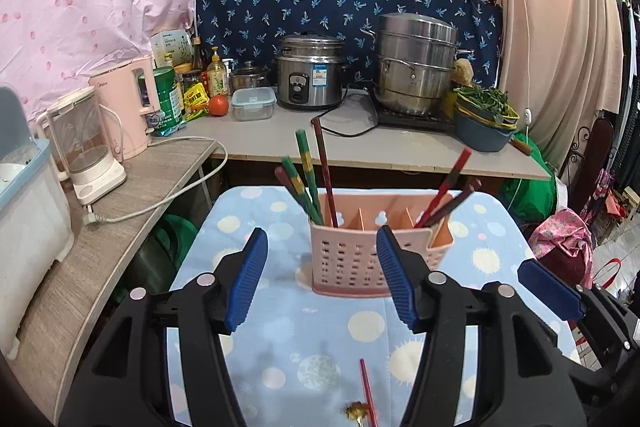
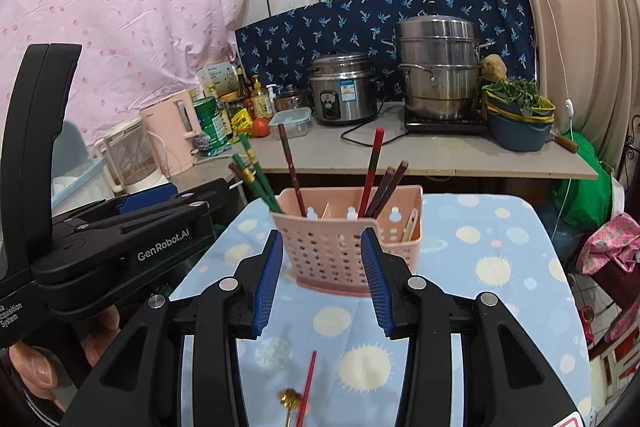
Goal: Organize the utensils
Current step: 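Move both open tools back down to the gold spoon and last red chopstick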
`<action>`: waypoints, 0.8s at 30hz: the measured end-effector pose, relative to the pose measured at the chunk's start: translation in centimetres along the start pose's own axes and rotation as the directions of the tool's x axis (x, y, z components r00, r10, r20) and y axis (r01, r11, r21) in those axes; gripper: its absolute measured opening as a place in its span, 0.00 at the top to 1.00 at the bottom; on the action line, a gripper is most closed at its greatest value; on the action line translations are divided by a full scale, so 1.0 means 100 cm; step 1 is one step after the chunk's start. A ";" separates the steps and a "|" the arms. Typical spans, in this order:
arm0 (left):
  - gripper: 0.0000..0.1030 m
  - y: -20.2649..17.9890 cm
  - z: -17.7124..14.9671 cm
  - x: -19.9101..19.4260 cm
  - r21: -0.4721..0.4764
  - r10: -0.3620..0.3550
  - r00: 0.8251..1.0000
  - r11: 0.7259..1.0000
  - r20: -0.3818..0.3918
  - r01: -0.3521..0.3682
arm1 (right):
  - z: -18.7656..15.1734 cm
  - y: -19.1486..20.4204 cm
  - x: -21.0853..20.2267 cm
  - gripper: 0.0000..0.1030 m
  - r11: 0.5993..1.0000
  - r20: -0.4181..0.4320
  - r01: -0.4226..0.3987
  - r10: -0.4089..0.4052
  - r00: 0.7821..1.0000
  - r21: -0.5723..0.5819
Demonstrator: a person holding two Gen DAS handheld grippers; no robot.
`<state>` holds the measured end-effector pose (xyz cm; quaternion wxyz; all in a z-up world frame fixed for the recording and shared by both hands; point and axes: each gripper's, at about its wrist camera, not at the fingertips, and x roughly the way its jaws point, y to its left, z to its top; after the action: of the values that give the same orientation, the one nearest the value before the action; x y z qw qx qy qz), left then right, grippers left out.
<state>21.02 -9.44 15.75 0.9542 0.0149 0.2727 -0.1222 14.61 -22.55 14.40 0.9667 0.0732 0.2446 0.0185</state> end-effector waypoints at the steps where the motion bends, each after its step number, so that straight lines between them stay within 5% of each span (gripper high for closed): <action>1: 0.47 -0.001 -0.003 -0.002 0.004 -0.002 1.000 1.000 -0.003 0.002 | -0.004 0.001 -0.002 0.61 1.000 -0.004 -0.002 0.002 1.000 0.001; 24: 0.47 0.019 -0.091 -0.016 -0.013 0.026 0.991 1.000 -0.134 -0.028 | -0.102 0.010 -0.024 0.61 0.999 -0.150 0.043 -0.040 0.988 0.012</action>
<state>15.44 -6.39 8.74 0.9355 0.0195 0.3367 -0.1056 7.64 -20.40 6.77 0.9452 0.0737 0.3182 0.0019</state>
